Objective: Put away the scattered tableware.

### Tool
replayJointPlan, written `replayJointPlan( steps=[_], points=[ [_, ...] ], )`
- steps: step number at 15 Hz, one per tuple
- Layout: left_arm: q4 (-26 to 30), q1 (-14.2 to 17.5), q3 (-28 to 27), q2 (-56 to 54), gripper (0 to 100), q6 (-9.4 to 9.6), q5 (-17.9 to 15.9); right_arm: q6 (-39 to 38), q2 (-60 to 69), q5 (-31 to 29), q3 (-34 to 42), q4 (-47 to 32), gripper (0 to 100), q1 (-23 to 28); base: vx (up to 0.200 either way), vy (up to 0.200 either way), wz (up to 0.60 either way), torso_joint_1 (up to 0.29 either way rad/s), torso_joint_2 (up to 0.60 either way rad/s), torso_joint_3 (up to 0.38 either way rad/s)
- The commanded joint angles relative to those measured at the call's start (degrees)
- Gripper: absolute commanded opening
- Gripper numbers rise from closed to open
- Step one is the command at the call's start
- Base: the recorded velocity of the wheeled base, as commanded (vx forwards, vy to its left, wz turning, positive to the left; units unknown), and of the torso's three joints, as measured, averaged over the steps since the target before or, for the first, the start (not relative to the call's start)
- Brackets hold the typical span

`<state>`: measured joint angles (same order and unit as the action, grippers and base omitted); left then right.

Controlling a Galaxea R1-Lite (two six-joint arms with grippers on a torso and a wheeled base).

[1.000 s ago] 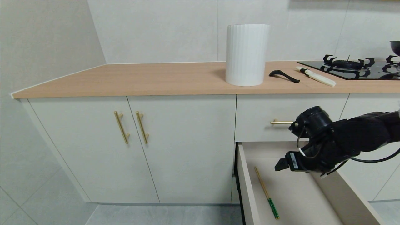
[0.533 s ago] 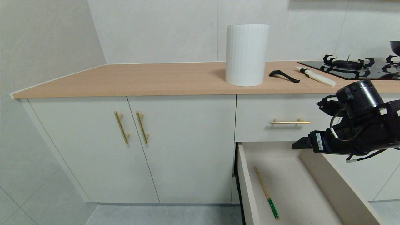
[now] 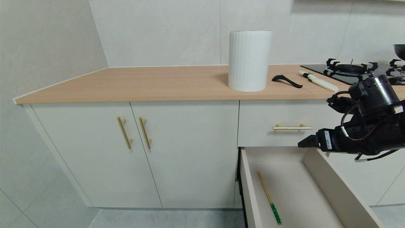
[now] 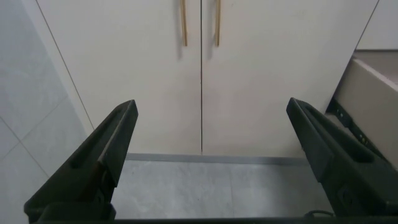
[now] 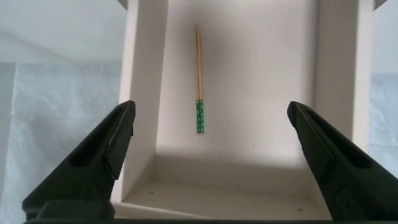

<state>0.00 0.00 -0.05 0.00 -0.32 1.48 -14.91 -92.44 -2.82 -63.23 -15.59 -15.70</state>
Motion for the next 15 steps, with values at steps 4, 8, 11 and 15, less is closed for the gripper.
replayJointPlan(
  steps=[4,8,11,15],
  points=[
    [0.0,0.0,0.0,0.0,100,-0.03,0.0,0.1,-0.1,-1.1,0.1,-0.1,100,0.0,0.0,0.0,0.0,0.118,-0.4,-0.305],
    [0.0,0.0,0.0,0.0,100,-0.03,0.0,0.1,-0.2,-1.1,0.1,-0.1,100,0.0,0.0,0.0,0.0,0.157,-0.48,-0.301],
    [0.0,0.0,0.0,0.0,100,-0.03,0.0,0.1,-0.2,-1.1,0.1,-0.1,100,0.0,0.0,0.0,0.0,0.178,-0.47,-0.295],
    [0.0,0.0,0.0,0.0,100,-0.03,0.0,0.1,-0.4,-1.1,0.2,-0.1,100,0.0,0.0,0.0,0.0,0.196,-0.48,-0.289]
  ],
)
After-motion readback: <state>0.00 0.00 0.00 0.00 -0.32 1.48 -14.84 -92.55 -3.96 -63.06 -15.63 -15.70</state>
